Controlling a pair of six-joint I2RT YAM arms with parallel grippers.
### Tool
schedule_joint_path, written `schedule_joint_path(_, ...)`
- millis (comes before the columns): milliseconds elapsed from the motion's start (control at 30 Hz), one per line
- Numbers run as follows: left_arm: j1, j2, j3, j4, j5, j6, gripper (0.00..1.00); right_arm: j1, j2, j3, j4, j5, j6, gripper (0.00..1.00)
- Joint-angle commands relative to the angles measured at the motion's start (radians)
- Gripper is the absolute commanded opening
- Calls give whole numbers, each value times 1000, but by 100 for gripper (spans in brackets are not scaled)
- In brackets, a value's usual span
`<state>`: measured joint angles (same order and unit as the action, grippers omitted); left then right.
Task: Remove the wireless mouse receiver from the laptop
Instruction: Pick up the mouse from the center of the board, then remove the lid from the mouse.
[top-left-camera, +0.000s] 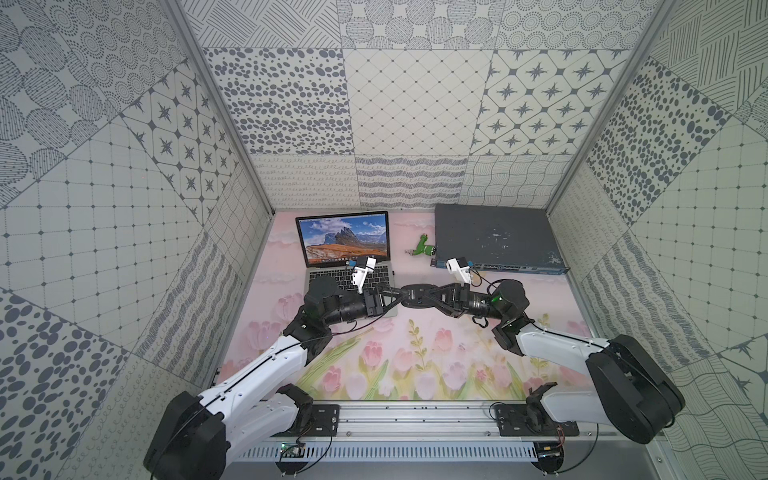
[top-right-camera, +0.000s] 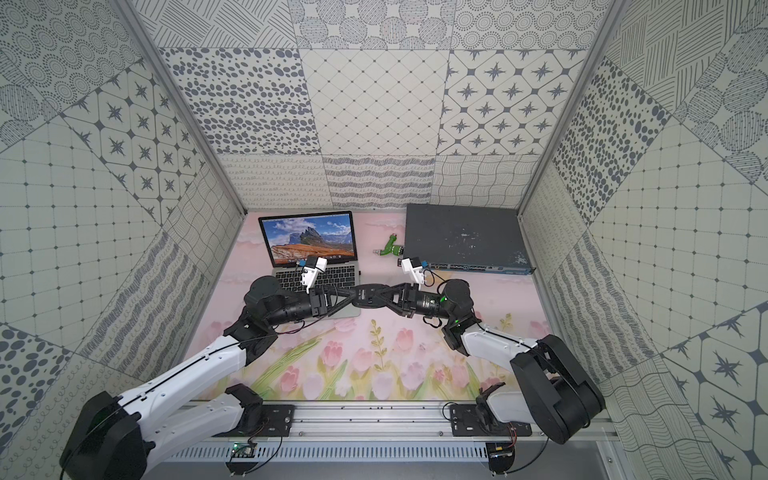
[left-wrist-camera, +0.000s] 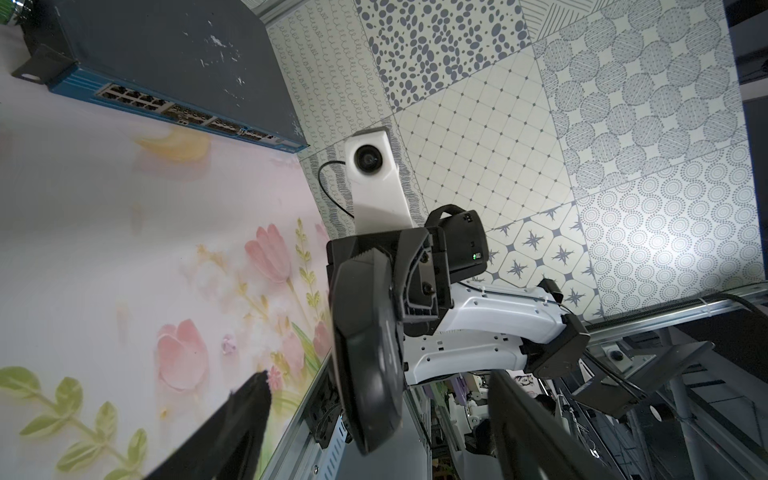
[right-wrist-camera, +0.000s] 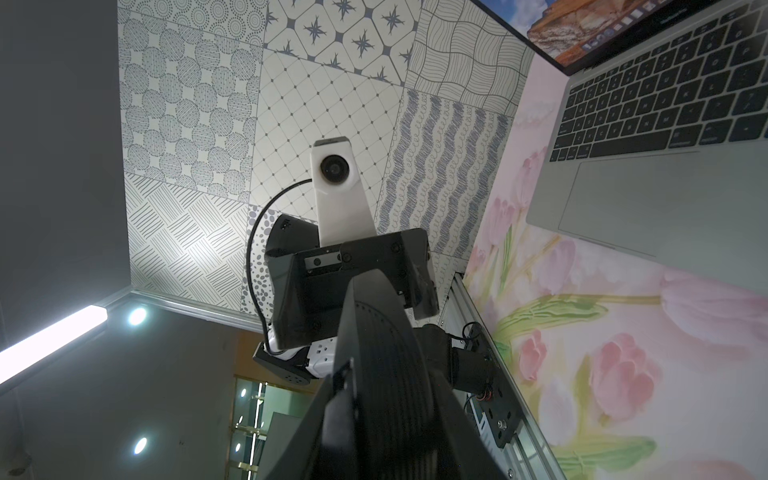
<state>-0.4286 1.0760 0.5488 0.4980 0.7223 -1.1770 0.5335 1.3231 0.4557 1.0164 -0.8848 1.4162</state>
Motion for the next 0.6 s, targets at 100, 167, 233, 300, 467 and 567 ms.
schedule_joint_path(100,-33,62,54,38,-41,65,70,18,-14,6,-3,15,-38,24)
schedule_joint_path(167,-44,74,62,43,-31,68,62,19,-13,9,-4,16,-39,24)
schedule_joint_path(233,-47,81,57,53,-23,64,53,19,-11,12,-5,19,-41,24)
schedule_joint_path(300,-48,81,48,52,-17,65,47,19,-7,14,-6,21,-42,24)
schedule_joint_path(467,-49,68,32,31,-10,72,32,19,6,25,-4,22,-38,25)
schedule_joint_path(567,-48,65,24,23,-13,73,22,19,6,30,-7,20,-38,29)
